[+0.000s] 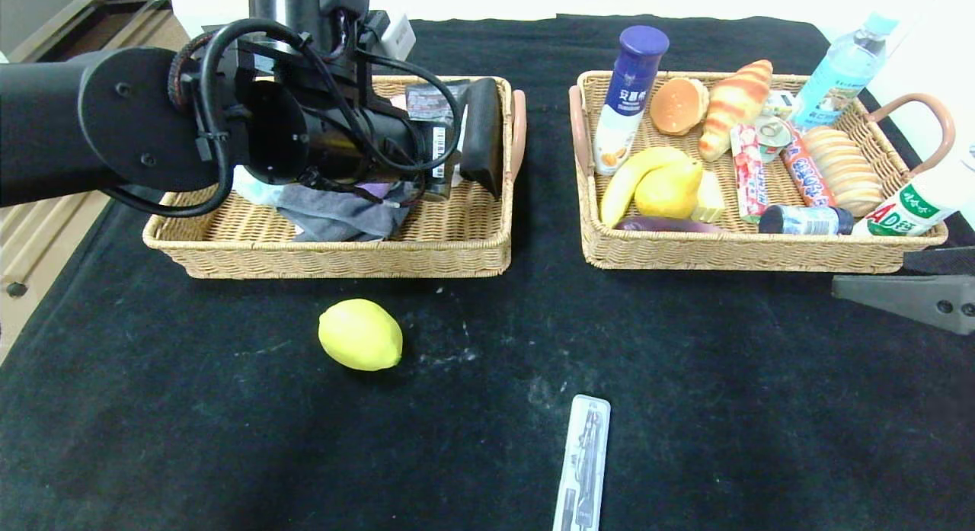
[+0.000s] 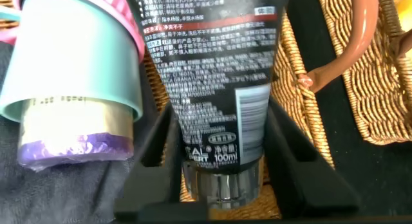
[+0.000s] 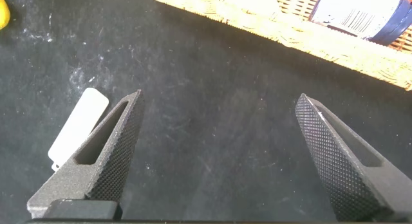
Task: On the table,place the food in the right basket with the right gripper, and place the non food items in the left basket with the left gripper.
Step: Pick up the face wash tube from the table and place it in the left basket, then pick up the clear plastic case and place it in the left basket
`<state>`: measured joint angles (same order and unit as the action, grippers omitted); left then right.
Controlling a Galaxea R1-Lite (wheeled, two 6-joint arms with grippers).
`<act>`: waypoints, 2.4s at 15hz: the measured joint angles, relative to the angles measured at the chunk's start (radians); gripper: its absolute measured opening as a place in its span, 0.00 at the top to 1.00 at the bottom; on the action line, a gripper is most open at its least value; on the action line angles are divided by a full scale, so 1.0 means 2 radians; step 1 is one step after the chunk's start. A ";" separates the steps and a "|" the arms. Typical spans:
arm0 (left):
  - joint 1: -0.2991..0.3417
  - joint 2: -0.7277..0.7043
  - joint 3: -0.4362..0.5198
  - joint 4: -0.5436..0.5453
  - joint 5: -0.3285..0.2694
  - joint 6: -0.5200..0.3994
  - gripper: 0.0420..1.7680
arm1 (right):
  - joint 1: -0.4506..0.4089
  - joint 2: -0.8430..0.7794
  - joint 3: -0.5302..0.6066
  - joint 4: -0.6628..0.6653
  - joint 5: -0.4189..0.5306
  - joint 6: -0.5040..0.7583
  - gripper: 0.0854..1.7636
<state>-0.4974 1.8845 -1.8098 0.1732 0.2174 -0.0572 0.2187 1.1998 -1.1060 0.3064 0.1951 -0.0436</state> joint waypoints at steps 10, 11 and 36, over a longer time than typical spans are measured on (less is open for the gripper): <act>0.001 -0.002 0.004 0.001 0.000 0.001 0.16 | 0.000 0.000 0.000 -0.001 0.000 0.000 0.03; 0.000 -0.003 0.004 0.001 0.000 0.001 0.15 | 0.000 0.001 0.000 -0.001 0.000 0.000 0.03; -0.171 -0.116 0.200 0.006 0.061 -0.028 0.04 | -0.003 0.013 0.000 -0.001 -0.001 0.000 0.03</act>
<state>-0.8394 1.6523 -1.4100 0.1860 0.3396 -0.1126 0.2130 1.2251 -1.1060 0.3038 0.1934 -0.0443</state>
